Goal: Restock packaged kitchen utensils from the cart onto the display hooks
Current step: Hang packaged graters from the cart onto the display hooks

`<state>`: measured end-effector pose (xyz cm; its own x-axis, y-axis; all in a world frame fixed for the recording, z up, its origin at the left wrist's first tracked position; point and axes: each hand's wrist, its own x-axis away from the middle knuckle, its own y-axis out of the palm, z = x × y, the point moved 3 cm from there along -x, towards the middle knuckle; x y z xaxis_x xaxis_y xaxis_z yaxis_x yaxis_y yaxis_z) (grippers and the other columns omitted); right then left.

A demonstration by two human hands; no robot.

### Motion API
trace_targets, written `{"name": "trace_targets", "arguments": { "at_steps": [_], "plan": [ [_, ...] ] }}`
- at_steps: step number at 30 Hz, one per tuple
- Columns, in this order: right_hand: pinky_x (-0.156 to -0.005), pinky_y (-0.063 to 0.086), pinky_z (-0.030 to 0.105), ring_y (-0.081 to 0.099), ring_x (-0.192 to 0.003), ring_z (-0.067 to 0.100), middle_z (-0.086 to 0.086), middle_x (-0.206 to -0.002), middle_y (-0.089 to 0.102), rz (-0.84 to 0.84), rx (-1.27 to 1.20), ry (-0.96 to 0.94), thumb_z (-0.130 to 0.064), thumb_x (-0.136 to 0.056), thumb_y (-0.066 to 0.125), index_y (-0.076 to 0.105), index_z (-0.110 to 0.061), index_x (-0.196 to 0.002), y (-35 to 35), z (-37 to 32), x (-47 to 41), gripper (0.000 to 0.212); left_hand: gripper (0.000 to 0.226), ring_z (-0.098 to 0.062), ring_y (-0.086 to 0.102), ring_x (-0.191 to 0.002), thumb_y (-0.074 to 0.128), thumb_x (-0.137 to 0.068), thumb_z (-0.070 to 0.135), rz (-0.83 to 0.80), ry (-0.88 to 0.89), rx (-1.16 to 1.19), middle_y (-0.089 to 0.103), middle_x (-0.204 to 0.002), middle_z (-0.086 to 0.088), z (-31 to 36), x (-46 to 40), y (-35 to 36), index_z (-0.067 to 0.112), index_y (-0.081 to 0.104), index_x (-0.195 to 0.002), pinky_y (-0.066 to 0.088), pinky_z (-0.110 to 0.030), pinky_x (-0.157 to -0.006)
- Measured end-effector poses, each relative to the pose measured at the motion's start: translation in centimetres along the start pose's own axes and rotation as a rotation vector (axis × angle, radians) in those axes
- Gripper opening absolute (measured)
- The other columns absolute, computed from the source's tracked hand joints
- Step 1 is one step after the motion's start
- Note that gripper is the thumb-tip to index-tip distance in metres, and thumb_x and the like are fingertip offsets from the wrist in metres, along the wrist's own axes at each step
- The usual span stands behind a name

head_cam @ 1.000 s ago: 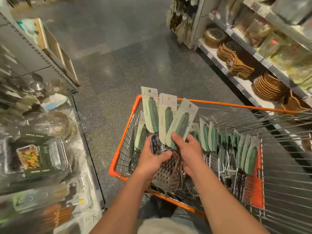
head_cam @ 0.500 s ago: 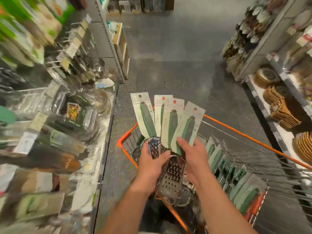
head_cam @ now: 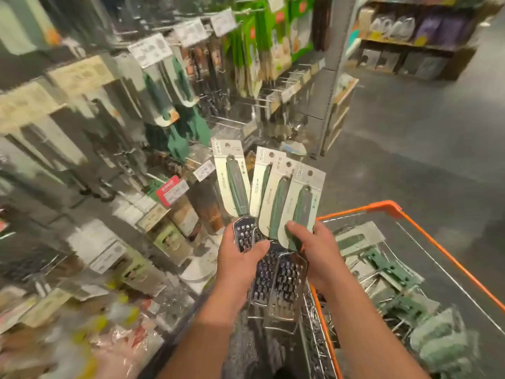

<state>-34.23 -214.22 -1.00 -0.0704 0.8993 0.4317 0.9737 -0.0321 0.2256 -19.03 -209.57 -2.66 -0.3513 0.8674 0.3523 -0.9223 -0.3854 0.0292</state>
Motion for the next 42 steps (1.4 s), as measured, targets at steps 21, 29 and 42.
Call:
{"name": "trace_targets", "arguments": {
  "at_steps": [21,29,42],
  "plan": [
    [-0.047,0.052,0.021,0.069,-0.071,0.011,0.007,-0.1,0.068,-0.644,0.422,-0.005,-0.021,-0.103,0.06,0.056,-0.013,-0.102,35.5,7.6,16.1,0.009,0.067,-0.001,0.046,-0.134,0.075,-0.093,0.011,0.703,0.134,0.317,0.046,-0.149,0.015,2.3,16.7,-36.2,0.035,0.043,-0.147,0.034,-0.024,-0.106],
    [-0.096,0.056,0.06,0.068,-0.115,0.032,0.014,-0.137,0.062,-0.631,0.425,-0.06,-0.059,-0.085,0.067,0.052,-0.018,-0.135,40.4,10.3,18.1,0.066,0.089,-0.024,0.031,-0.15,0.079,-0.089,0.008,0.789,0.145,0.396,0.028,-0.167,0.002,1.9,18.2,-40.9,0.032,0.03,-0.16,0.033,-0.039,-0.111],
    [-0.082,0.061,0.042,0.073,-0.099,0.019,-0.003,-0.113,0.073,-0.632,0.383,-0.234,-0.035,-0.103,0.061,0.063,-0.027,-0.127,42.9,6.7,16.6,0.026,0.054,-0.009,0.058,-0.104,0.078,-0.089,0.003,0.859,0.284,0.527,0.057,-0.112,0.021,3.9,16.9,-41.6,0.044,0.051,-0.112,0.044,-0.032,-0.093]
  ]
}}
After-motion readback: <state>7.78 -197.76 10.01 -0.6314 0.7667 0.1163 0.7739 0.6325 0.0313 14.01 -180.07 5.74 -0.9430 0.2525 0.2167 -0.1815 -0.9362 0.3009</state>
